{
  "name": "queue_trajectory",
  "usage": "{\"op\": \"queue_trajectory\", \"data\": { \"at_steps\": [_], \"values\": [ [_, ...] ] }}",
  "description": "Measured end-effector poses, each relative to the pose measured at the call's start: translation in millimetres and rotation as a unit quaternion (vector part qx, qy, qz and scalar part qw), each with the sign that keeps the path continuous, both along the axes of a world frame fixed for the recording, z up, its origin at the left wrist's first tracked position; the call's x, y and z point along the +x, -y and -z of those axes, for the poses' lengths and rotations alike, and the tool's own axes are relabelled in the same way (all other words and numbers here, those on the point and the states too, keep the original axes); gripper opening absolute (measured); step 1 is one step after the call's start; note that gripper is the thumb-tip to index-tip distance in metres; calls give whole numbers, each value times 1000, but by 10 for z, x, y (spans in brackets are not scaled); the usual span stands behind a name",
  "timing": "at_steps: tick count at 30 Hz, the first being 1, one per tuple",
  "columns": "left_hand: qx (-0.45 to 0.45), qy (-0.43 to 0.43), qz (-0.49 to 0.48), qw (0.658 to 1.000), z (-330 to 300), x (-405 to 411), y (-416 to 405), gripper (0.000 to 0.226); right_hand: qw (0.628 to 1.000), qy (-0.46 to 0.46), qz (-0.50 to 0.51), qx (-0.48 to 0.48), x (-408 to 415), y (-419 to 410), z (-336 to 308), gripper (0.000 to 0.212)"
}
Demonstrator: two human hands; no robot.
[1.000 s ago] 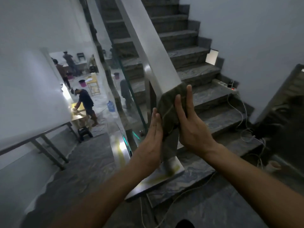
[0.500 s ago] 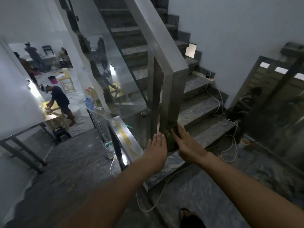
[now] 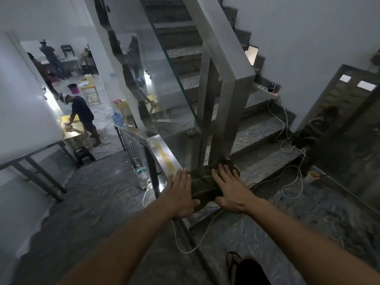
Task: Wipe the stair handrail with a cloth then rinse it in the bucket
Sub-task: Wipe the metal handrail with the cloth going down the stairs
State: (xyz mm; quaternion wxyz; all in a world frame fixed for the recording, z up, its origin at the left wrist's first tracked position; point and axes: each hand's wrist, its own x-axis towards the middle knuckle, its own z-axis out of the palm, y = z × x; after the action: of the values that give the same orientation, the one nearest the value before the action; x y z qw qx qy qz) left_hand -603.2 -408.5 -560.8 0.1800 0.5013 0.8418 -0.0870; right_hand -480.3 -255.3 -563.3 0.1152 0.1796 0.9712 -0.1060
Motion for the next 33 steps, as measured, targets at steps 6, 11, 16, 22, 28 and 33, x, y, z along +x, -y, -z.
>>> {"op": "queue_trajectory", "data": {
  "at_steps": [6, 11, 16, 22, 28, 33],
  "values": [
    [107, -75, -47, 990, -28, 325, -62, 77, 999, -24, 33, 22, 49, -198, -9, 63],
    [125, -8, -99, 987, 103, 433, 19, 73, 994, -63, 22, 85, 57, -58, 79, 58],
    [121, -32, -120, 985, 85, -31, 198, 68, 988, -116, -52, 90, 51, 197, 39, 54],
    [89, -44, -124, 987, 85, -464, 136, 60, 988, -101, -74, 90, -67, 489, 121, 56],
    [58, -31, -123, 990, 83, -806, 88, 58, 986, -134, -39, 88, -227, 723, 88, 56],
    [42, -16, -99, 994, 87, -969, -13, 58, 990, -135, -22, 35, -404, 830, 124, 64]
  ]
}}
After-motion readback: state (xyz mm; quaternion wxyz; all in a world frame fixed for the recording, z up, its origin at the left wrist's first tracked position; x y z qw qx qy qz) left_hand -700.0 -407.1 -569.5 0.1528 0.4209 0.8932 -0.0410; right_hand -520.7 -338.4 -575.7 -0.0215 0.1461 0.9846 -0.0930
